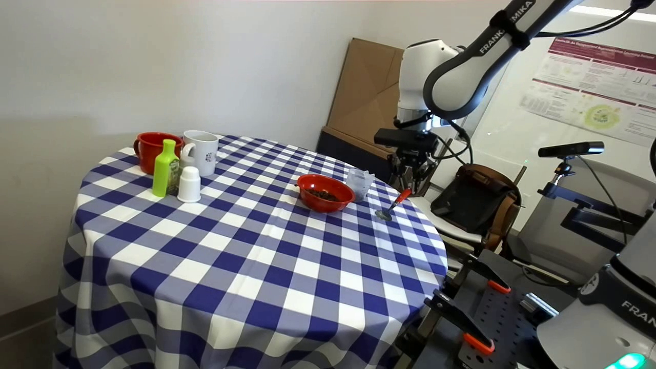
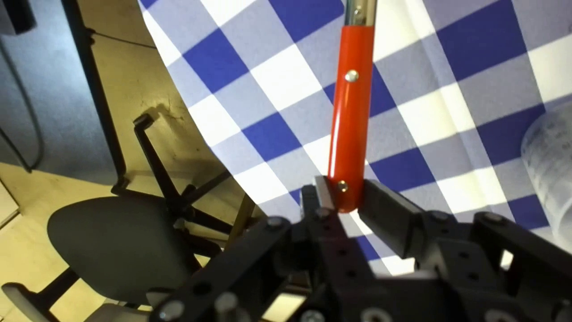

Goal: Pick up the spoon, take one spoon of the objects from the red bowl and it in the measuring cup

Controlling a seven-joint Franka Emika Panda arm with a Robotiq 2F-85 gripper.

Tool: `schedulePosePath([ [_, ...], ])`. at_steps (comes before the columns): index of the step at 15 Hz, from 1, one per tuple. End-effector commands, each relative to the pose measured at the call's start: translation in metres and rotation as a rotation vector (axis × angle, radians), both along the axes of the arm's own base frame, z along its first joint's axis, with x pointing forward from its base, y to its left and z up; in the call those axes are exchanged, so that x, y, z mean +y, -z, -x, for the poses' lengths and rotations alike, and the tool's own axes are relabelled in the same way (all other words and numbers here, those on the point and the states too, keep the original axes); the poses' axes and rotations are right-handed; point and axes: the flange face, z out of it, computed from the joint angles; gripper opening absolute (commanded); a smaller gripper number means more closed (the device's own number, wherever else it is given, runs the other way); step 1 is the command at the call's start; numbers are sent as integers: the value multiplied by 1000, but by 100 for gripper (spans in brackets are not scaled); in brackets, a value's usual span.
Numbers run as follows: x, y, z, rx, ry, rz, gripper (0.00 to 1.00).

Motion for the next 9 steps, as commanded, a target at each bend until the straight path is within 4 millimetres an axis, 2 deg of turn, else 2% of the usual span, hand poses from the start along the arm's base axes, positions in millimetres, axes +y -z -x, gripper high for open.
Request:
schedulePosePath([
  [1, 1, 38, -14, 53, 28, -68, 7],
  [4, -6, 65, -17, 91, 82, -105, 7],
  [9, -25, 93, -19, 128, 179, -188, 7],
])
